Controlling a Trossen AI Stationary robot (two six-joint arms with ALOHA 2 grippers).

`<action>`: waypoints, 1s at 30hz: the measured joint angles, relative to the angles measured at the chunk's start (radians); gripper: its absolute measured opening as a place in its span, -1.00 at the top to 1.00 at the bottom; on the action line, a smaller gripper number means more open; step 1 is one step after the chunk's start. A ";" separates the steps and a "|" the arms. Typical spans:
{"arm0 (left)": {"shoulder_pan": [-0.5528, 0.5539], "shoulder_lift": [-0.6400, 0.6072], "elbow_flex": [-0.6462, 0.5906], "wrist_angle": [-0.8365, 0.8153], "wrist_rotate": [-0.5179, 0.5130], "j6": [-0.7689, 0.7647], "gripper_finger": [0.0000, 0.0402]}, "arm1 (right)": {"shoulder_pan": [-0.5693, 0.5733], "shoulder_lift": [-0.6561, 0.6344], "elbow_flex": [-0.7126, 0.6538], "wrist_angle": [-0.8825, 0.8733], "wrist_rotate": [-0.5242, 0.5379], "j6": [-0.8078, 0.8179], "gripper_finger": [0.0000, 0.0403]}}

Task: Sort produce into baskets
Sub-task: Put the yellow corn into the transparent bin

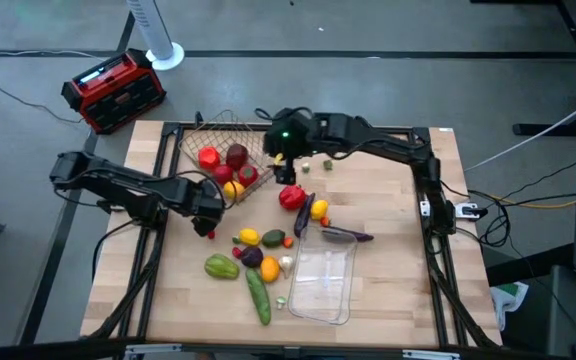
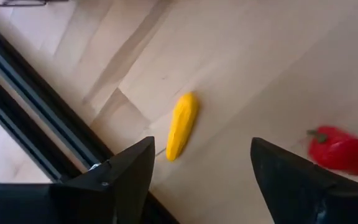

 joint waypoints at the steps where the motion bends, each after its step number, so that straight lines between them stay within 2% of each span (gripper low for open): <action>1: 0.000 0.007 -0.011 0.000 0.000 0.000 -0.28 | 0.000 -0.017 0.000 -0.035 0.018 0.000 -0.73; 5: 0.005 0.013 -0.069 0.055 0.000 0.003 -0.27 | -0.001 -0.089 0.000 -0.113 0.074 0.000 -0.73; 13: 0.057 0.014 -0.149 0.147 0.000 0.008 -0.27 | 0.000 -0.187 0.000 -0.217 0.072 0.034 -0.73; 20: 0.110 0.014 -0.193 0.200 -0.011 0.009 -0.25 | 0.000 -0.215 0.000 -0.313 0.065 0.079 -0.73; 24: 0.128 0.010 -0.236 0.236 -0.010 0.003 -0.17 | 0.000 -0.215 -0.001 -0.356 0.065 0.102 -0.73; 30: 0.133 0.010 -0.245 0.255 0.002 0.001 0.06 | 0.000 -0.215 -0.001 -0.404 0.065 0.117 -0.73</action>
